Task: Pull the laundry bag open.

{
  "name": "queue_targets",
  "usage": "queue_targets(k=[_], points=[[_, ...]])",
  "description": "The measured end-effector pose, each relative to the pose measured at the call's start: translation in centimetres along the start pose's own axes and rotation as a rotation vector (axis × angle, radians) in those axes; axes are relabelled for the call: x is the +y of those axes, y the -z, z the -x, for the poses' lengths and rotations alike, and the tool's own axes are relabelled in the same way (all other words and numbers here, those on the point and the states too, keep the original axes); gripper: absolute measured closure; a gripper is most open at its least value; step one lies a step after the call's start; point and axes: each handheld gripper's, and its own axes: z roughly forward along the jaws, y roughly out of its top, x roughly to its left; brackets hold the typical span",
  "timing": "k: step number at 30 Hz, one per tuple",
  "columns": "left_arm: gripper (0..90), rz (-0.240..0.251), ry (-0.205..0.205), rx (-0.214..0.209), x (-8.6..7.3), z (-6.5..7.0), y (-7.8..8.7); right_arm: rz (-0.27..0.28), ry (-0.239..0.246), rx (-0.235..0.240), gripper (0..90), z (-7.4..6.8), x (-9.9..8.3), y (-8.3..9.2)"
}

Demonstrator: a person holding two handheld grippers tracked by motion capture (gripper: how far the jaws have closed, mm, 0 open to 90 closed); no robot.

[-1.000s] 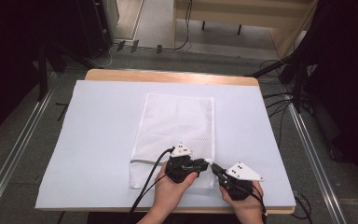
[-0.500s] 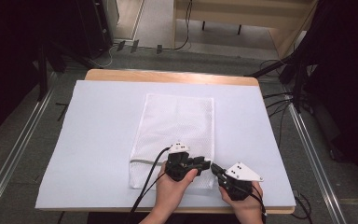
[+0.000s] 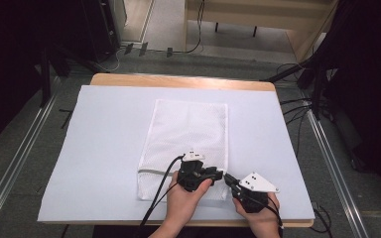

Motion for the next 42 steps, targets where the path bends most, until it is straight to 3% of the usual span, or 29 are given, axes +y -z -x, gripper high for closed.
queue_targets(k=[6,15,19,24,35,42], points=[[81.3,-0.016,0.03,-0.043,-0.2,-0.6,0.2,0.007,-0.006,0.0,90.0,0.1,0.1,0.1],[83.6,-0.058,0.023,-0.037,-0.6,-1.1,-0.4,0.014,-0.014,0.012,90.0,0.1,0.2,0.2],[87.2,-0.077,0.034,-0.096,-0.5,-1.8,-0.5,0.014,-0.021,0.017,90.0,0.2,0.2,0.3],[87.5,-0.077,0.002,-0.057,-0.6,-1.6,-0.4,-0.007,-0.012,0.0,90.0,-0.2,0.4,0.2],[87.7,-0.098,-0.016,-0.008,-0.7,-2.4,0.3,-0.02,-0.009,-0.031,90.0,0.1,0.6,0.3],[87.8,-0.101,-0.018,0.032,-1.1,-3.8,1.4,-0.02,-0.009,-0.056,90.0,0.4,0.7,0.5]])
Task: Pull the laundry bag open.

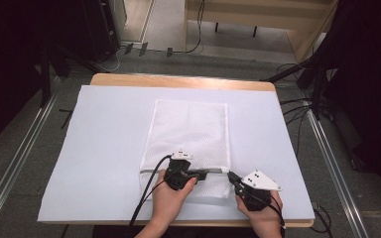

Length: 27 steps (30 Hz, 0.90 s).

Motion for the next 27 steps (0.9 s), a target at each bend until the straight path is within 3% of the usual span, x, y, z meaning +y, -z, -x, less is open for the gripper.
queue_targets(k=[3,16,27], points=[[87.7,0.008,-0.002,0.026,-0.3,-0.8,0.8,-0.005,-0.008,-0.005,90.0,0.2,0.0,-0.1],[87.7,0.032,0.01,0.068,-1.3,-2.9,3.6,-0.004,0.011,-0.026,90.0,0.4,0.0,-0.1],[87.7,0.056,0.046,0.108,-2.4,-5.3,6.3,-0.005,-0.003,-0.056,90.0,1.1,0.0,0.2]])
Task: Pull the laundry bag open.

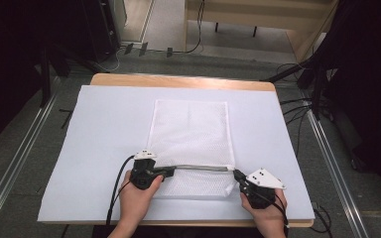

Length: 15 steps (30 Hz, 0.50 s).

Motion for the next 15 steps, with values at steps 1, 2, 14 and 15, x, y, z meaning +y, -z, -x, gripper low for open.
queue_targets(k=[1,2,14,15], points=[[87.7,0.001,0.002,0.005,-0.1,-0.3,0.3,0.0,0.0,0.0,90.0,0.0,0.0,0.0],[87.8,0.006,0.006,0.008,-0.2,-0.5,0.5,0.0,-0.002,-0.001,90.0,0.0,0.0,0.0],[87.7,0.03,0.043,0.064,-1.6,-3.8,3.7,0.005,0.001,-0.009,90.0,0.3,0.1,0.1],[87.7,0.031,0.052,0.069,-1.8,-4.1,4.2,0.009,0.0,-0.006,90.0,0.3,0.2,0.2]])
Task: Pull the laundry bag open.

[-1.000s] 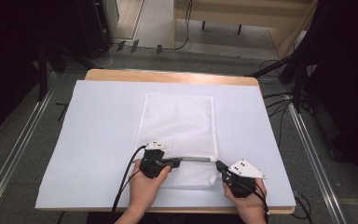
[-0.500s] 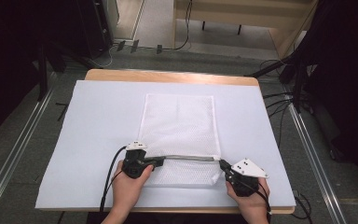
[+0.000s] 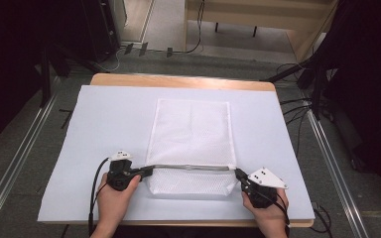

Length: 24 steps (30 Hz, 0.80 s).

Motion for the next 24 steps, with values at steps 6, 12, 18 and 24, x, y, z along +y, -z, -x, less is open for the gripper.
queue_targets(k=[6,12,18,24], points=[[87.8,-0.009,-0.003,0.03,-0.6,-0.9,1.0,-0.004,0.004,-0.011,90.0,0.0,0.0,0.0],[87.8,-0.018,-0.006,0.029,-1.2,-1.2,1.9,-0.003,0.008,-0.001,90.0,-0.2,0.1,0.0],[68.7,0.032,0.003,-0.005,-1.6,-1.4,2.4,0.015,0.007,0.023,90.0,-0.2,0.1,0.1],[29.4,0.159,-0.058,0.082,-2.0,-1.4,4.3,0.021,0.0,0.034,90.0,-0.2,0.0,0.1]])
